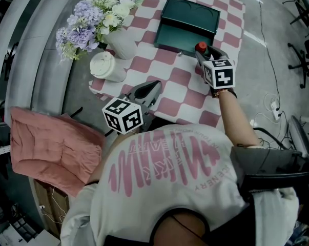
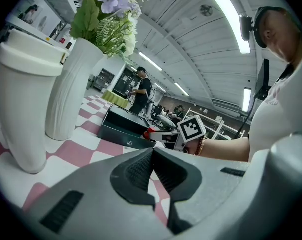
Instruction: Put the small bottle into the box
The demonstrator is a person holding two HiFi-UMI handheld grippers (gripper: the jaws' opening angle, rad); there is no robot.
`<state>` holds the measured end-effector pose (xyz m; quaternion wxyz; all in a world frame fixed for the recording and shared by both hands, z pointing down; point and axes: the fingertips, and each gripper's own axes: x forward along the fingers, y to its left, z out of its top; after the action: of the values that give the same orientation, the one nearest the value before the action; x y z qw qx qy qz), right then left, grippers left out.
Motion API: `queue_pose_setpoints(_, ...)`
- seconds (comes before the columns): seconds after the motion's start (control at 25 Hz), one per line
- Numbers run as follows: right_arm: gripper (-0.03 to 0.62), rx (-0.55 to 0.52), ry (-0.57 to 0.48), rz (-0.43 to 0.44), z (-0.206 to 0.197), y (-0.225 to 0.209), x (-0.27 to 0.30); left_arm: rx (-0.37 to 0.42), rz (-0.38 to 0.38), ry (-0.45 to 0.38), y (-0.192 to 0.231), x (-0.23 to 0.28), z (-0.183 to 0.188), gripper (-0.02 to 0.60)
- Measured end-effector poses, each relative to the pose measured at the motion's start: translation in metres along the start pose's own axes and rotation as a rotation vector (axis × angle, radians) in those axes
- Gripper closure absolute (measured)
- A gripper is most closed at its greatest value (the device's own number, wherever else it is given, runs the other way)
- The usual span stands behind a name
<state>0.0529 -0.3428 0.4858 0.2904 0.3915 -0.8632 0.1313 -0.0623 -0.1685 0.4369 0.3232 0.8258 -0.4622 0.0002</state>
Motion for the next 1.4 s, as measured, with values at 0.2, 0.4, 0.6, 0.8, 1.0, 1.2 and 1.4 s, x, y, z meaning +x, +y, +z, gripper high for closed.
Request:
queue_pose_setpoints(0.2, 0.433, 0.016, 0.004, 0.024, -0.007, 0.004, -0.012, 0.013, -0.017, -0.003, -0.012, 0.004, 0.0, 0.575)
queue_pose_setpoints(0.4, 0.459, 0.028, 0.007, 0.043, -0.016, 0.008, -0.027, 0.027, -0.035, -0.001, -0.026, 0.008, -0.002, 0.575)
queue_pose_setpoints(0.6, 0.501, 0.046, 0.01, 0.054, -0.024, 0.009, -0.041, 0.034, -0.043, -0.003, -0.038, 0.011, -0.006, 0.575)
queue_pose_setpoints(0.8, 0.539, 0.061, 0.003, 0.081, -0.029, 0.015, -0.054, 0.041, -0.048, -0.009, -0.049, 0.013, -0.008, 0.575)
queue_pose_setpoints(1.0, 0.559, 0.077, -0.019, 0.1, -0.03, 0.018, -0.07, 0.052, -0.056, -0.017, -0.061, 0.016, -0.009, 0.575)
queue_pose_setpoints(1.2, 0.571, 0.106, -0.053, 0.127, -0.031, 0.02, -0.09, 0.068, -0.056, -0.036, -0.074, 0.016, -0.008, 0.575)
queue_pose_setpoints(1.4, 0.585, 0.143, -0.093, 0.166, -0.034, 0.026, -0.112, 0.077, -0.056, -0.05, -0.086, 0.011, -0.013, 0.575)
